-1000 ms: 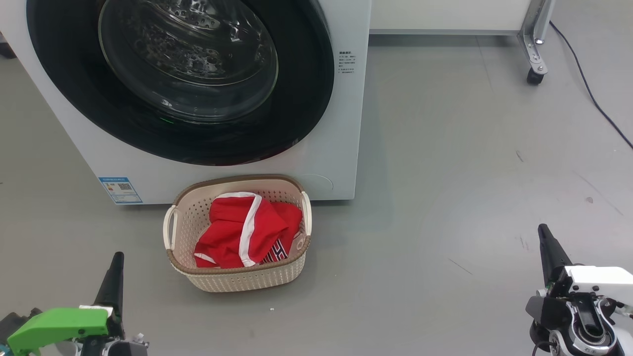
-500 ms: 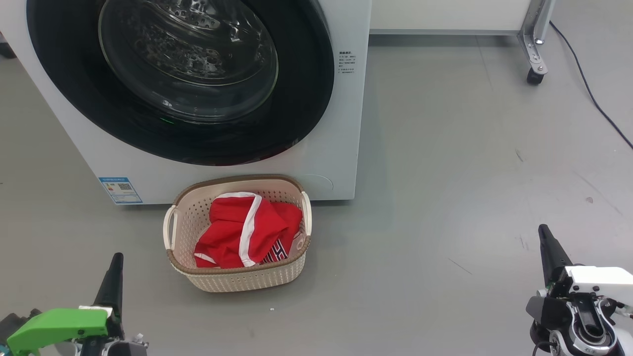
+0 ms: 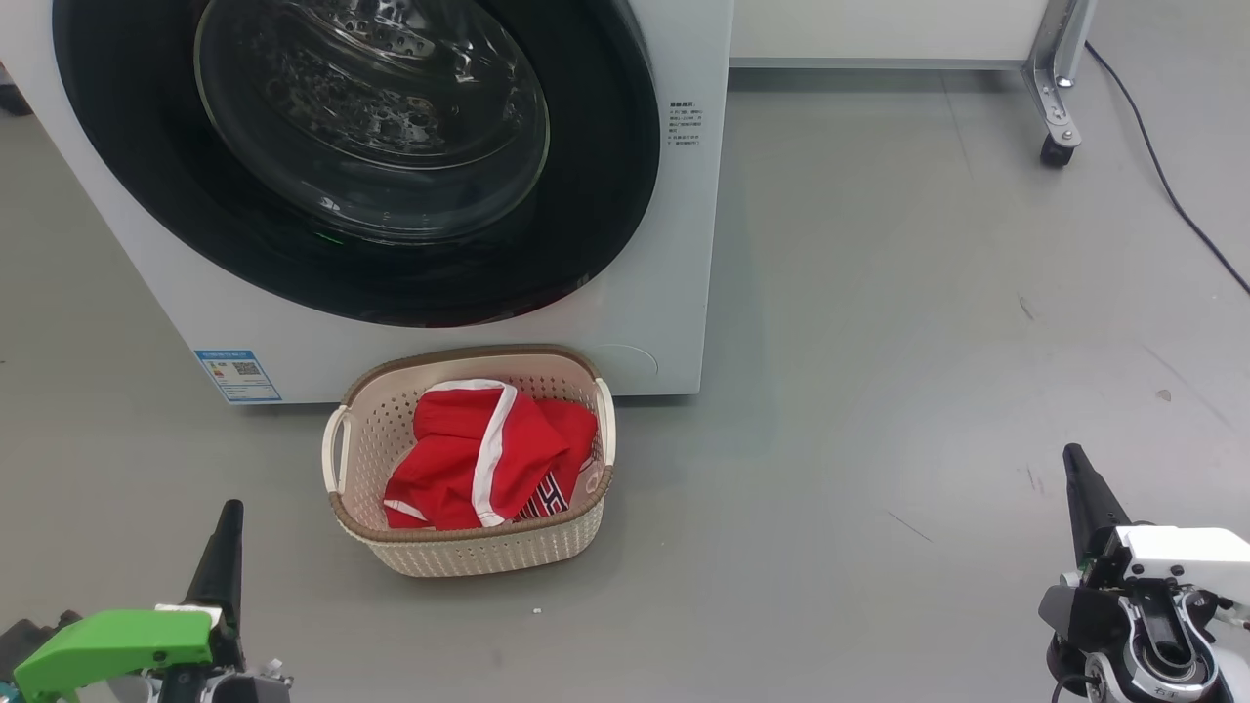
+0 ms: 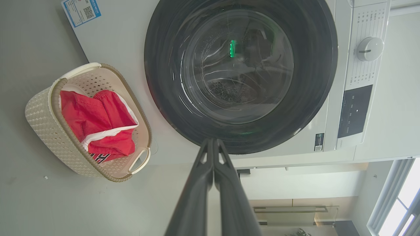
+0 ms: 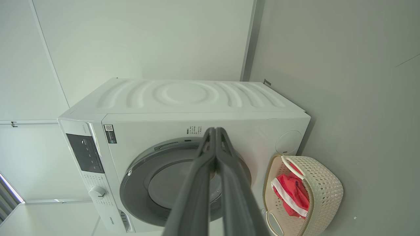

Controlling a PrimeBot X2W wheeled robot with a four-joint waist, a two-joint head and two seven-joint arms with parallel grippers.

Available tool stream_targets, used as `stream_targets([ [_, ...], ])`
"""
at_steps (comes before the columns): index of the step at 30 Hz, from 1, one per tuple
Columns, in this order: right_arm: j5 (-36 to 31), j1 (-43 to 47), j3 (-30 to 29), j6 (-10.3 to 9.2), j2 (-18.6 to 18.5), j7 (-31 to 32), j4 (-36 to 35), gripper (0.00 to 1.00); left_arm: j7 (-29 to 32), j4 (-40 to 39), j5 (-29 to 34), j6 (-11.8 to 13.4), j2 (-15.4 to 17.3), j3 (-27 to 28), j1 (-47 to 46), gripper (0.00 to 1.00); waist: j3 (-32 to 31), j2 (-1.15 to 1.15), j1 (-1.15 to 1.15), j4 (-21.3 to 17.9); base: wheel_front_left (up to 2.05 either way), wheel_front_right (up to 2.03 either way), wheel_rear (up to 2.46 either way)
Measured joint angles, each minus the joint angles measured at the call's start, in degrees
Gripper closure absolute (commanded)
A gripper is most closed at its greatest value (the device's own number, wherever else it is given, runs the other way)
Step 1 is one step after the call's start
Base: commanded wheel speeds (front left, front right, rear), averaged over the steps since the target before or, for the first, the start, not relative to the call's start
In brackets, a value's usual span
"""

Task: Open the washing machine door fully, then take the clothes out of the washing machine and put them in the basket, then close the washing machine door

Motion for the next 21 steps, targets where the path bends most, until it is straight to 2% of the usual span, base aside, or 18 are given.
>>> stream_targets([
  [21, -0.01, -0.02, -0.09, 0.29, 0.01, 0.41, 0.04, 1.0, 0.18, 0.11, 0.0, 0.0, -0.08, 0.14, -0.02, 1.0, 0.0, 0.0, 0.0, 0.0, 0.0, 0.0, 0.0],
])
